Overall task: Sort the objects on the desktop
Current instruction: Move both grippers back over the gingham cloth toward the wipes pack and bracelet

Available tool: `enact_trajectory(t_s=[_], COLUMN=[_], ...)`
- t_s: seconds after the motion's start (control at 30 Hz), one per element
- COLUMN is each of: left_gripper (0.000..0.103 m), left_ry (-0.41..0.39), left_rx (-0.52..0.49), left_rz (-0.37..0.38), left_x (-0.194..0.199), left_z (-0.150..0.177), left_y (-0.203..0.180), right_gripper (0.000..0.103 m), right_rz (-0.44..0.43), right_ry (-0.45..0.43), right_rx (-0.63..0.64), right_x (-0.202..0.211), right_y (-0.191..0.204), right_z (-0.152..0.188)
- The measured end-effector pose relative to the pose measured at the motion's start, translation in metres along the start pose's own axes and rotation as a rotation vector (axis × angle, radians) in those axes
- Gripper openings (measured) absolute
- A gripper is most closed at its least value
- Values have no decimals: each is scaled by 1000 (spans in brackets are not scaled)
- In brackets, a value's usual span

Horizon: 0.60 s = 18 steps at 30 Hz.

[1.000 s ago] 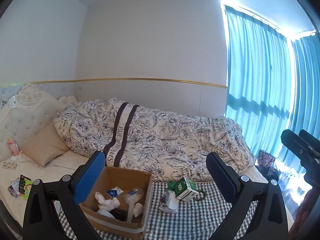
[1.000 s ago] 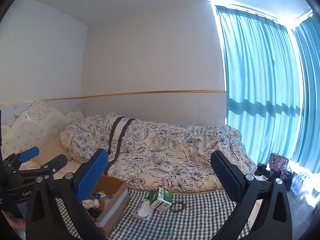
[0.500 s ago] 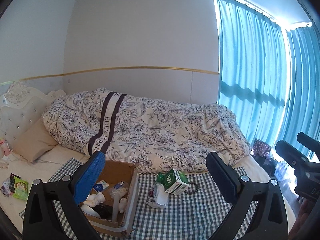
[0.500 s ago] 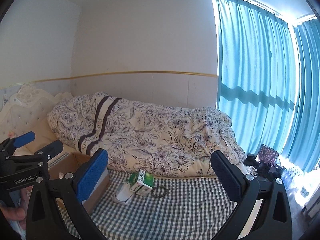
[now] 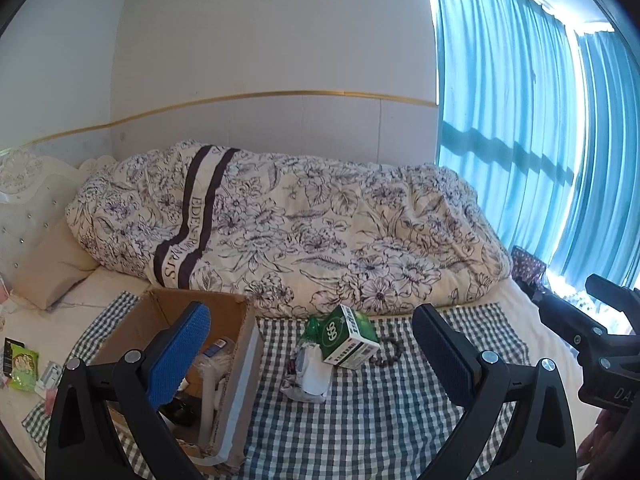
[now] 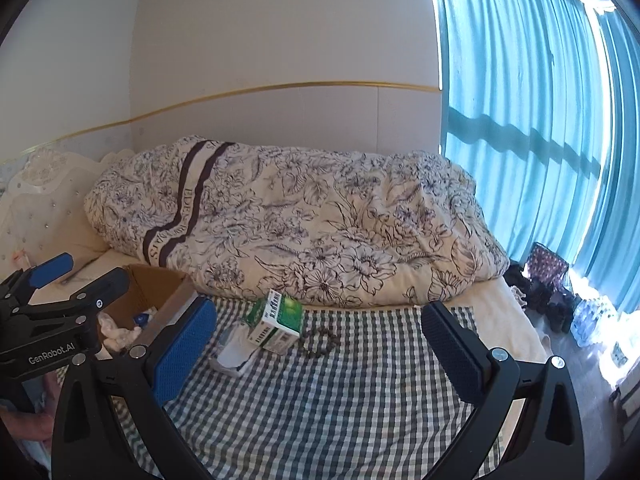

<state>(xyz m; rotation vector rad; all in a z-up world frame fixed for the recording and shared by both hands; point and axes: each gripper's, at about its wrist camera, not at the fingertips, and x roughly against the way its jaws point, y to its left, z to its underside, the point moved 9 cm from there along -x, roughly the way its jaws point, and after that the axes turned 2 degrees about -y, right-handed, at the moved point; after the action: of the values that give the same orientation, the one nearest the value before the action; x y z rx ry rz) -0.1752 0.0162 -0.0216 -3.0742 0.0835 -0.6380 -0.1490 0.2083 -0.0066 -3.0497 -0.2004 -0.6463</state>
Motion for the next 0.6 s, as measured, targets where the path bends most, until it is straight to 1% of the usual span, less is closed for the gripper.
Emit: enact_trajectory(t_s=[0.1, 0.17, 0.2, 0.3, 0.4, 0.5, 0.6], left_gripper=[103, 103, 103, 103, 103, 103, 103], left_ry=[52, 97, 109, 133, 156, 173, 208], left_rx=[-2, 4, 1, -28, -38, -28, -40], left_rz=[25, 51, 47, 35, 62, 101, 91], left_x=[-22, -38, -44, -62, -78, -94, -116], left_z=[14, 26, 29, 43, 55, 66, 82], left_y=[-5, -9, -10, -16, -24, -30, -32], right_gripper=[103, 103, 103, 103, 103, 103, 103], right_rz=[-17, -3, 1, -12, -30, -59, -39], right_ry=[33, 67, 81, 123, 147, 213, 236], right_rx=[-8, 9, 17, 26, 39, 47, 68], right_x=[-19, -36, -42, -62, -79, -103, -122], right_y=[-6, -8, -9, -10, -10, -9, -12], right_z=[13, 24, 28, 43, 55, 72, 85])
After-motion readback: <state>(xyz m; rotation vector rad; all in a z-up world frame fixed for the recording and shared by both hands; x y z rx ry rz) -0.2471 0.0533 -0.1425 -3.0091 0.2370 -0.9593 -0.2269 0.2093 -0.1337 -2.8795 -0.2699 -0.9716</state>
